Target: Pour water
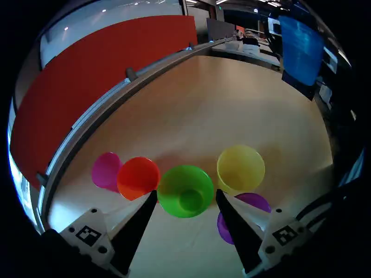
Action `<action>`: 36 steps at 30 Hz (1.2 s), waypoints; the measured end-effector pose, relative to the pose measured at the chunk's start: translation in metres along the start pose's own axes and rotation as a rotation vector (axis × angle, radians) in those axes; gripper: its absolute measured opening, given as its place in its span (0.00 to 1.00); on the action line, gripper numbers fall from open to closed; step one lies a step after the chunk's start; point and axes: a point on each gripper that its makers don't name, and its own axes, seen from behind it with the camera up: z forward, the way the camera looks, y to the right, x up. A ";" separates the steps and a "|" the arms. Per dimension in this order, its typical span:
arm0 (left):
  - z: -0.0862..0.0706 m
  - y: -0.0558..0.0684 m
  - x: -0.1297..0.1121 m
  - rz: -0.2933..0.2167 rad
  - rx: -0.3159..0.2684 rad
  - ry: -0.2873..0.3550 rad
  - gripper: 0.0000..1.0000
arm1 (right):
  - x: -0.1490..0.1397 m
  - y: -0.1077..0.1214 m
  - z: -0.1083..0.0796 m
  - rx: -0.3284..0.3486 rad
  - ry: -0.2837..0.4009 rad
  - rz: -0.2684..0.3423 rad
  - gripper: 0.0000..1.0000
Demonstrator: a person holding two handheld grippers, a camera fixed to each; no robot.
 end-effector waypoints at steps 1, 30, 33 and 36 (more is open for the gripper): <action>0.000 0.000 0.000 -0.003 0.000 -0.001 0.94 | 0.000 0.000 0.000 0.000 0.000 0.000 0.90; 0.012 0.004 0.002 -0.038 -0.015 -0.052 0.94 | -0.001 0.001 -0.001 0.001 0.005 -0.002 0.90; 0.014 0.003 0.003 -0.036 -0.014 -0.050 0.94 | -0.002 0.001 -0.001 0.001 0.003 0.000 0.90; 0.016 0.003 0.002 -0.026 -0.012 -0.054 0.94 | -0.003 0.001 -0.001 -0.001 0.001 -0.002 0.90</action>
